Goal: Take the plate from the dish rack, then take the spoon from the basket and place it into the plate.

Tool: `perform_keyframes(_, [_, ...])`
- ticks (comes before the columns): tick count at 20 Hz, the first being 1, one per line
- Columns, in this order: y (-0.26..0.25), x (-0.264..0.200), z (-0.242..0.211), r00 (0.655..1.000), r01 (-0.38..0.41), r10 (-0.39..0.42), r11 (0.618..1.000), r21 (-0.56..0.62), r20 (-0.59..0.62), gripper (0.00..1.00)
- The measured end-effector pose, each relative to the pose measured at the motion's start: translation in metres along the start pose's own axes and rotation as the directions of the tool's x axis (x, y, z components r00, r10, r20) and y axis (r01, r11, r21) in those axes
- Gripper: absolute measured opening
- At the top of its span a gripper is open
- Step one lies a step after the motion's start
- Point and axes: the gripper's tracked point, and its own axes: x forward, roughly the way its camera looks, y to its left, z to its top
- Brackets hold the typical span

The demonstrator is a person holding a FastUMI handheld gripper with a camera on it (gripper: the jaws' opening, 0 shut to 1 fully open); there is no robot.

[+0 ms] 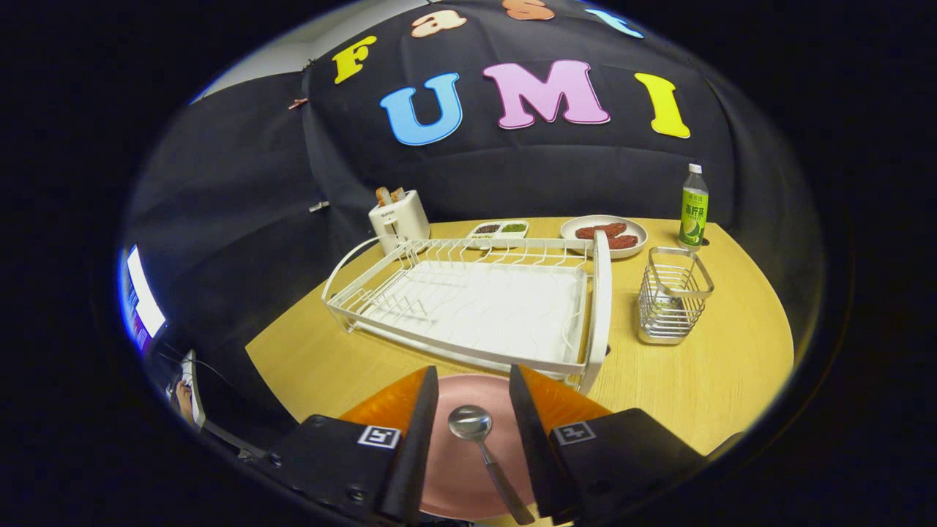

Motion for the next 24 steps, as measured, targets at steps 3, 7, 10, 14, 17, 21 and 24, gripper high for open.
perform_keyframes(3, [-0.013,-0.017,0.033,0.998,0.038,-0.036,0.999,-0.025,0.051,0.85])
perform_keyframes(7, [-0.027,-0.05,0.082,0.984,0.113,-0.104,0.992,-0.058,0.142,0.99])
perform_keyframes(10, [-0.034,-0.077,0.121,0.965,0.172,-0.161,0.985,-0.032,0.208,0.98])
perform_keyframes(14, [-0.037,-0.125,0.176,0.918,0.243,-0.23,0.97,0.002,0.324,0.99])
perform_keyframes(17, [-0.043,-0.163,0.201,0.871,0.301,-0.288,0.953,0.031,0.397,0.98])
perform_keyframes(21, [-0.06,-0.215,0.216,0.8,0.405,-0.387,0.912,0.064,0.459,0.98])
perform_keyframes(24, [-0.064,-0.23,0.216,0.775,0.441,-0.417,0.895,0.065,0.475,0.98])
